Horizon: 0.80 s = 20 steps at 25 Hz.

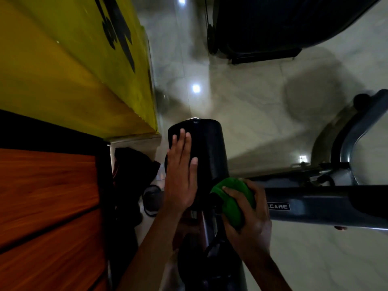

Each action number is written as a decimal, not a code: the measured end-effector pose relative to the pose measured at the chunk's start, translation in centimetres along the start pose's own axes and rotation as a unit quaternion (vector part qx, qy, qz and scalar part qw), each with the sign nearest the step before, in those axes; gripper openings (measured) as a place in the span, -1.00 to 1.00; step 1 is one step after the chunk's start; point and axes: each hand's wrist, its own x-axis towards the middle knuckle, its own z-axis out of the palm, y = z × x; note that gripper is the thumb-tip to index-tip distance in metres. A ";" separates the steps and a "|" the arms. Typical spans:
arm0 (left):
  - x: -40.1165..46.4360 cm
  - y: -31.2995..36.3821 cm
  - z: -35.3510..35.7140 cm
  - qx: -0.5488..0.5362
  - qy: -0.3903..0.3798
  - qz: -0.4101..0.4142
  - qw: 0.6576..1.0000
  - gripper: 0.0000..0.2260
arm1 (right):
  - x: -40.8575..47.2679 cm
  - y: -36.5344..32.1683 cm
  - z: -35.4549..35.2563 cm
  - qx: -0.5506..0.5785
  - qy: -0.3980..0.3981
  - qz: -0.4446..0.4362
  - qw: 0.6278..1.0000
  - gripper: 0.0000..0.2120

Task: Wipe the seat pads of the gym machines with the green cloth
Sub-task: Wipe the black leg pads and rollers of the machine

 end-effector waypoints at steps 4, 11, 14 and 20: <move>-0.6 -1.2 -1.2 -0.043 0.056 -0.048 0.996 -0.52 | 2.7 -2.1 2.4 -0.072 0.001 -0.045 0.996 -0.53; -1.9 -1.2 0.3 -0.083 0.046 -0.050 0.994 -0.53 | 16.9 -4.0 5.5 -0.130 -0.016 -0.058 0.990 -0.61; -1.9 -1.1 -0.4 -0.082 0.036 -0.045 0.995 -0.52 | 11.2 -2.7 4.5 -0.122 -0.018 -0.065 0.990 -0.59; 0.1 2.3 -0.5 0.005 0.016 -0.004 1.000 -0.54 | -2.3 0.6 0.3 -0.042 -0.100 -0.017 0.994 -0.49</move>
